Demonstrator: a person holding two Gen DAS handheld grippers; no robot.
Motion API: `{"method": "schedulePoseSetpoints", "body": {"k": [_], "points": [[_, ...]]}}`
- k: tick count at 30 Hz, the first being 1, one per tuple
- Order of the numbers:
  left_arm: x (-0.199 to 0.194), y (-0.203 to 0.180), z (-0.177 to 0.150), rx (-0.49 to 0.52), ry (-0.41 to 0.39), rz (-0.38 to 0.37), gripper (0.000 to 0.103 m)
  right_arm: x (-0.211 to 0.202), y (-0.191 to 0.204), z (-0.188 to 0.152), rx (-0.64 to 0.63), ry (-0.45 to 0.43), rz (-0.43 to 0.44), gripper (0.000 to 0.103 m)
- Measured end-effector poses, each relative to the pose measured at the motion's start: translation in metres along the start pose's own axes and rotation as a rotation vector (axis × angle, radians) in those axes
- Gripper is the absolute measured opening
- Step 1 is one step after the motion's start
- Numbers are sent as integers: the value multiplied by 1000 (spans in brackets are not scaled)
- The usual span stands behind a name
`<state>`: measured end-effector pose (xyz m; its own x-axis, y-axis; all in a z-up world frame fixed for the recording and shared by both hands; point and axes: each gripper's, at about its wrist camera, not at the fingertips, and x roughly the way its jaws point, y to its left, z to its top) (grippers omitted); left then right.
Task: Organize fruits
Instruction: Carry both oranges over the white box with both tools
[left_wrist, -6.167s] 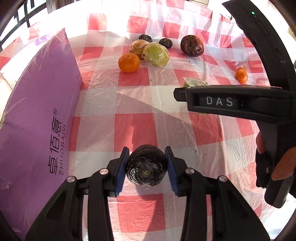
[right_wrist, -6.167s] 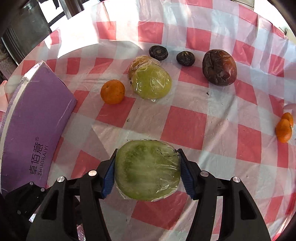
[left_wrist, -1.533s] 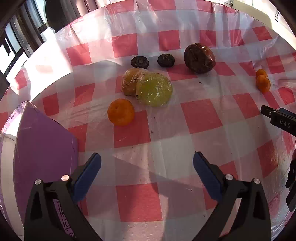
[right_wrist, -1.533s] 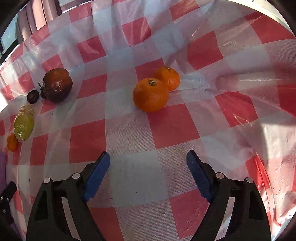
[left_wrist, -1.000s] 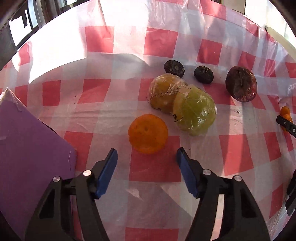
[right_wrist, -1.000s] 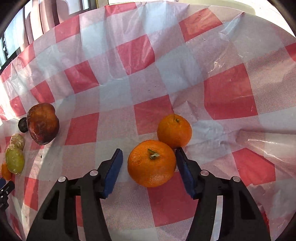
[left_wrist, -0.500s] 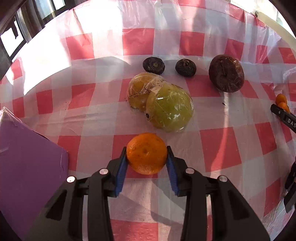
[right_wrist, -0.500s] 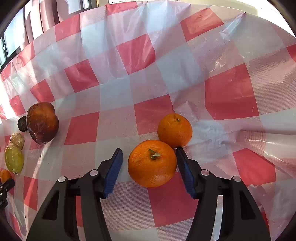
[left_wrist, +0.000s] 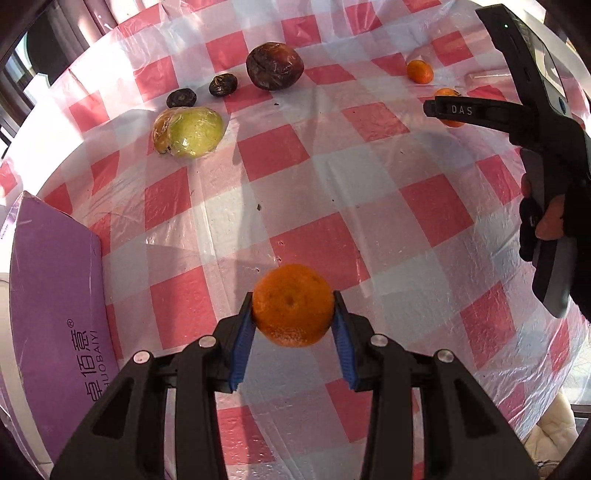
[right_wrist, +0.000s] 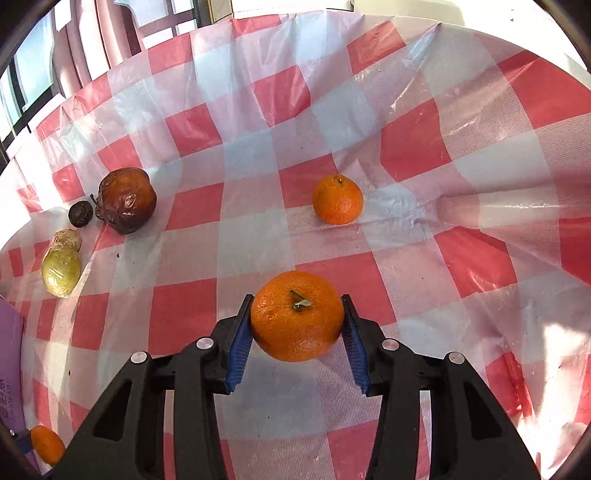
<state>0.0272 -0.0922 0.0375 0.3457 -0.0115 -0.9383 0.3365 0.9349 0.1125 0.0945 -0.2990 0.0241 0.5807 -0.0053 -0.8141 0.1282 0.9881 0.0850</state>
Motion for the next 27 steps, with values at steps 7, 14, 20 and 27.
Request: {"method": "schedulePoseSetpoints", "body": {"k": [7, 14, 20, 27], "points": [[-38, 17, -19, 67, -49, 2, 40, -70, 18, -66, -9, 35, 15, 45], [-79, 73, -32, 4, -131, -12, 40, -121, 76, -84, -67, 22, 62, 45], [-101, 120, -50, -46, -174, -6, 40, -147, 129, -78, -113, -21, 112, 45], [-115, 162, -72, -82, -211, -9, 40, -176, 189, -68, -179, -78, 179, 45]]}}
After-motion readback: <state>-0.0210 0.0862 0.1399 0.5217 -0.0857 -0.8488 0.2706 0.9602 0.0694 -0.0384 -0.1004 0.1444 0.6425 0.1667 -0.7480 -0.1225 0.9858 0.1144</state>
